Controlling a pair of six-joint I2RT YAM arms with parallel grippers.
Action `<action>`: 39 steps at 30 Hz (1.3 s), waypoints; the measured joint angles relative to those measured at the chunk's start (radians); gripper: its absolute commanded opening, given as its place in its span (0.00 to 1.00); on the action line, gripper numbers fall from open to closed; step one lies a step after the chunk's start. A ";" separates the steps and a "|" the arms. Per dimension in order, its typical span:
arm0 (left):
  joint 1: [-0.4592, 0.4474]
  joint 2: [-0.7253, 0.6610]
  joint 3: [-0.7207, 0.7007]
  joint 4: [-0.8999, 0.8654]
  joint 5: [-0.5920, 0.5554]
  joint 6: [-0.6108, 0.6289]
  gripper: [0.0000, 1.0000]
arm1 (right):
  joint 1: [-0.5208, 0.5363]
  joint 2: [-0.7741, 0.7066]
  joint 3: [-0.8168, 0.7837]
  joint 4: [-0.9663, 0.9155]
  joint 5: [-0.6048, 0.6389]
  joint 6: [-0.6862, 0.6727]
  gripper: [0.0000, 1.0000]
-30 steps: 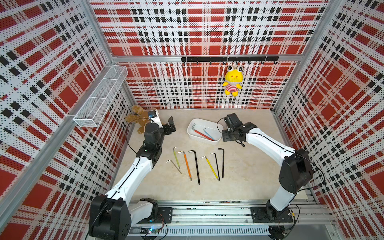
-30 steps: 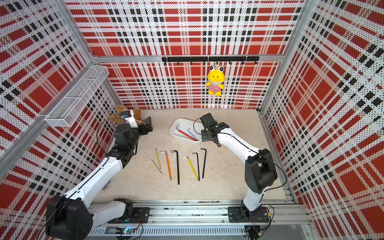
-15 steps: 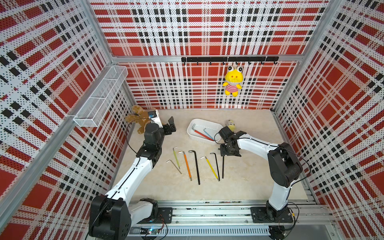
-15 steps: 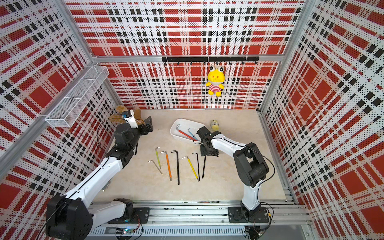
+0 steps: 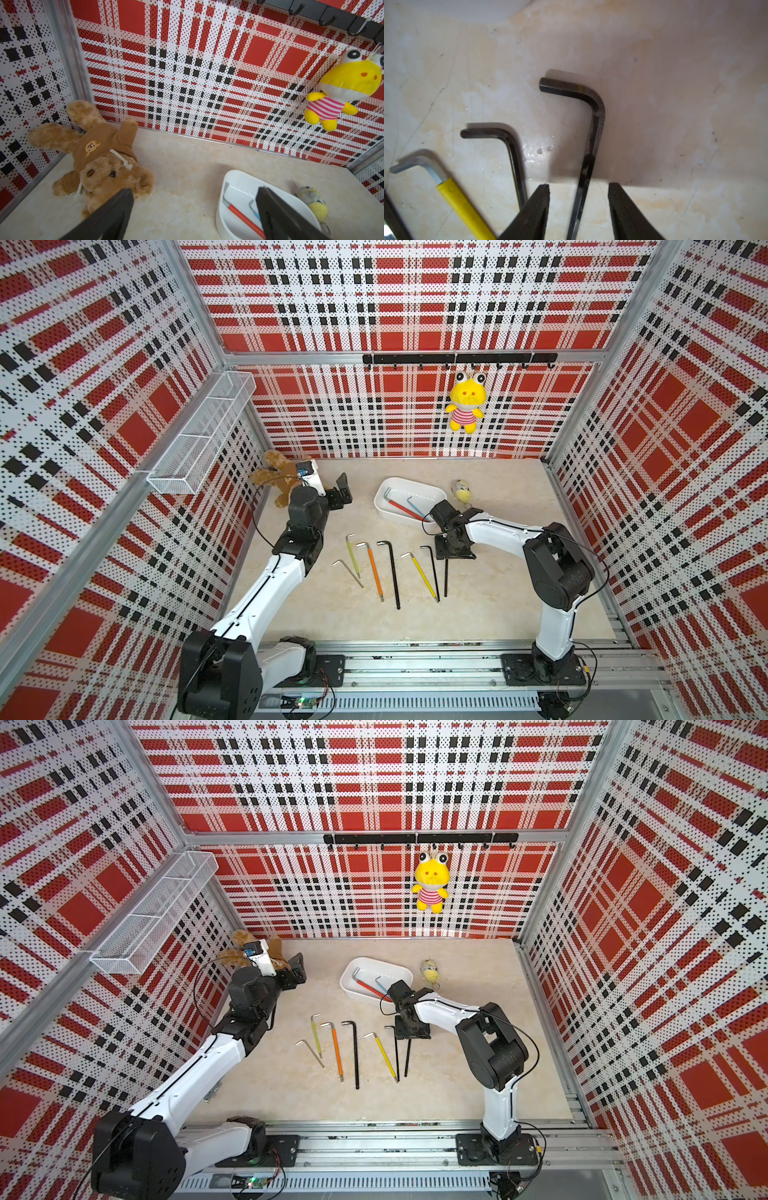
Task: Put the hex key on the desktop into the storage box
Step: Pick up the Allen key from the center of the board.
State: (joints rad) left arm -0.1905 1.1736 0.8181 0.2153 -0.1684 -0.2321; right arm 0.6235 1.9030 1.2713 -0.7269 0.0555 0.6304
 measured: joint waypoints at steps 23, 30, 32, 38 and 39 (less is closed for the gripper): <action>0.000 -0.017 0.000 -0.001 -0.005 -0.004 0.99 | 0.034 -0.025 -0.076 0.047 0.050 0.048 0.00; -0.003 -0.030 0.000 -0.006 -0.025 -0.003 0.99 | 0.034 -0.026 -0.078 0.060 0.050 0.041 0.00; -0.004 -0.035 0.000 -0.007 -0.029 -0.003 0.99 | 0.035 -0.026 -0.076 0.059 0.051 0.035 0.00; -0.008 -0.037 0.000 -0.008 -0.038 -0.003 0.99 | 0.035 -0.031 -0.071 0.045 0.054 -0.035 0.00; -0.008 -0.037 0.000 -0.007 -0.039 -0.003 0.99 | 0.035 -0.032 -0.071 0.037 0.053 -0.054 0.00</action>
State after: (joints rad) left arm -0.1982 1.1362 0.8181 0.2081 -0.2077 -0.2352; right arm 0.6582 1.8706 1.1999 -0.6899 0.1085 0.5766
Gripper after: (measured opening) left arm 0.992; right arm 0.104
